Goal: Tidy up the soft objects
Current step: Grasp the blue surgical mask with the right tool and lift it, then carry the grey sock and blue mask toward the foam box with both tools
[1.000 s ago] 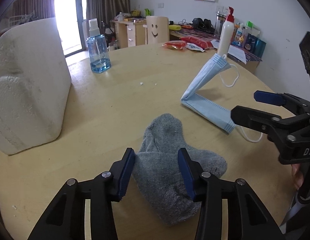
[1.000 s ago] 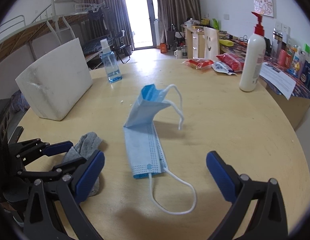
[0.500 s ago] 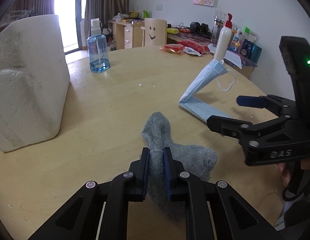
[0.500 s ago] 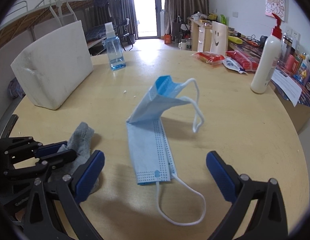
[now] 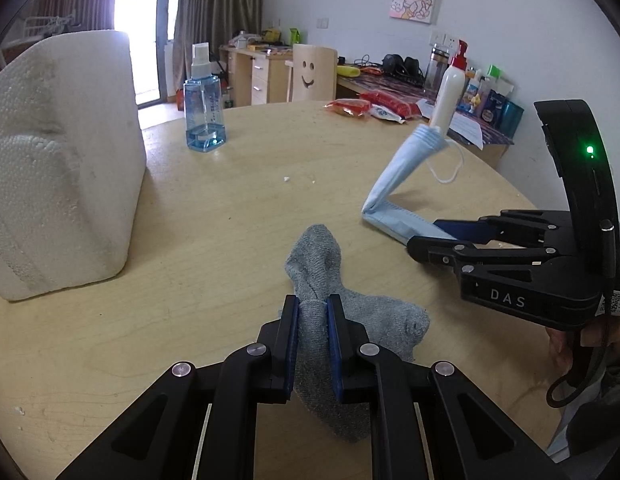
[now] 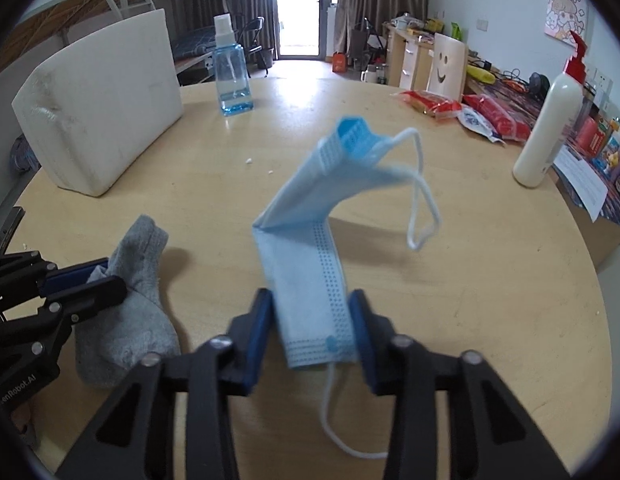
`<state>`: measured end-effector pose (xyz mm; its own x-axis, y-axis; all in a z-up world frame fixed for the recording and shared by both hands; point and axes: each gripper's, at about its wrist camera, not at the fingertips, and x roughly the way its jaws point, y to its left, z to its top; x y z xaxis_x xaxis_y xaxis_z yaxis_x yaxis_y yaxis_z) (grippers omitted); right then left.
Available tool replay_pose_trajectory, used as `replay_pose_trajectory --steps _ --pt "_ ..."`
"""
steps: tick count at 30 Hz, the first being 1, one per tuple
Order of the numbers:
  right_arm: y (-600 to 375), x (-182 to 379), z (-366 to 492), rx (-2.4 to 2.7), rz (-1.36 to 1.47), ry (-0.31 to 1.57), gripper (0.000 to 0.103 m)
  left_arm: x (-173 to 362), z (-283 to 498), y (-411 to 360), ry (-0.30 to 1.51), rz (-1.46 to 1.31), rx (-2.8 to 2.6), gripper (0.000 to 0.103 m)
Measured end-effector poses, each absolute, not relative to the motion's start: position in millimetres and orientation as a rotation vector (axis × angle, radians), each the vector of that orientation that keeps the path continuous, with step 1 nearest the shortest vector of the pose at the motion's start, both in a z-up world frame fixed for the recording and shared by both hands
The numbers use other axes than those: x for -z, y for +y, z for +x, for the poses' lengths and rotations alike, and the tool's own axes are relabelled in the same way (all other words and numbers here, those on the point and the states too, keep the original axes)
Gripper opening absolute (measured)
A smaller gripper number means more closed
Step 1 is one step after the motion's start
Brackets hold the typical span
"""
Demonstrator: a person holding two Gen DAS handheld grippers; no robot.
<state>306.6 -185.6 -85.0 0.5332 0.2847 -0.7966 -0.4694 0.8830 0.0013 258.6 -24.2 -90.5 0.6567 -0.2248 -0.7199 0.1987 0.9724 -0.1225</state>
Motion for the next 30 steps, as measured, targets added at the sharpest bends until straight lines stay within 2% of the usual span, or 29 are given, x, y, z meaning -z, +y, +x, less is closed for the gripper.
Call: replay_pose_trajectory --steps 1,3,16,30 --pt "-185 84 306 -0.464 -0.218 0.902 0.027 89 258 -24 0.813 -0.038 0.244 0.015" --pt "-184 85 305 -0.484 -0.215 0.896 0.021 87 256 -24 0.801 -0.038 0.251 0.015" --pt "-203 46 280 -0.484 -0.115 0.779 0.02 67 243 -25 0.732 -0.011 0.239 0.015" --pt "-218 9 227 -0.493 -0.053 0.635 0.02 27 191 -26 0.607 0.026 0.199 0.015"
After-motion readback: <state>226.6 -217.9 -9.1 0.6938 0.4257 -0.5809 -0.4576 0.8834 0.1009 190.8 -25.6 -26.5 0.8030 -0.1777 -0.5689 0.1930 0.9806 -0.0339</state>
